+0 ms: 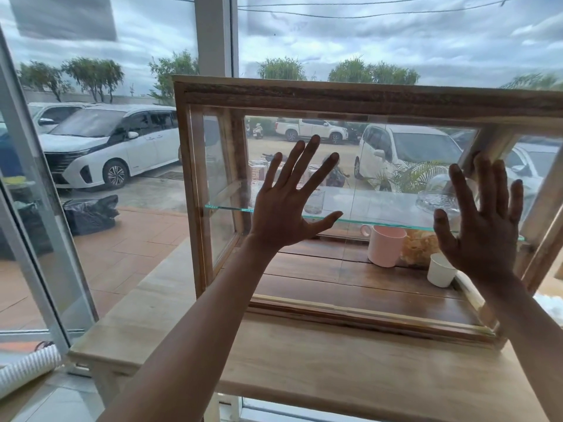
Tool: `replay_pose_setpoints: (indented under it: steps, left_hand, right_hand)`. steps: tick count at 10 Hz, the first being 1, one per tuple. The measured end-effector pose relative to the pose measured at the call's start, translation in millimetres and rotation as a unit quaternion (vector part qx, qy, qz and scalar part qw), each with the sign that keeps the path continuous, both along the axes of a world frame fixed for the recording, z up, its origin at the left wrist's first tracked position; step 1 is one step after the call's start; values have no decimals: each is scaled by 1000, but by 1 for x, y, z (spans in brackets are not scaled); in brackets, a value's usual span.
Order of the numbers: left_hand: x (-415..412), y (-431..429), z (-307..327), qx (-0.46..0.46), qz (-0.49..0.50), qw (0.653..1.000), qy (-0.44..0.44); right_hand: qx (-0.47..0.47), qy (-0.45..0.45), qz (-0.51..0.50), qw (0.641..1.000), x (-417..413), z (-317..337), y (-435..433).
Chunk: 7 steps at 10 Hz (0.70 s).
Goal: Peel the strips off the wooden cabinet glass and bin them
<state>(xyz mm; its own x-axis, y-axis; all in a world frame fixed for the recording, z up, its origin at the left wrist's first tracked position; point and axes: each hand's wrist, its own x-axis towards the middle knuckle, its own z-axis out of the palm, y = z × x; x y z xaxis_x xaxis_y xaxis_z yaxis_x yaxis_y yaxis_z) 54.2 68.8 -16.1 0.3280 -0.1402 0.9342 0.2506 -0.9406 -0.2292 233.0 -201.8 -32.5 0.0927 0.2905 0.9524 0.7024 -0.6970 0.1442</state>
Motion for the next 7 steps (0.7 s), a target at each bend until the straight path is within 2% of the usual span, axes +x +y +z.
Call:
replay_pose_setpoints:
  steps: [4,7]
  left_hand:
    - [-5,1,-3,-11,3,999,44]
    - [-50,-21,-77,-142,7,985,95]
  right_hand:
    - [30,49,5,998,-19,-4,9]
    - [55,181,57,980,-77,-25,27]
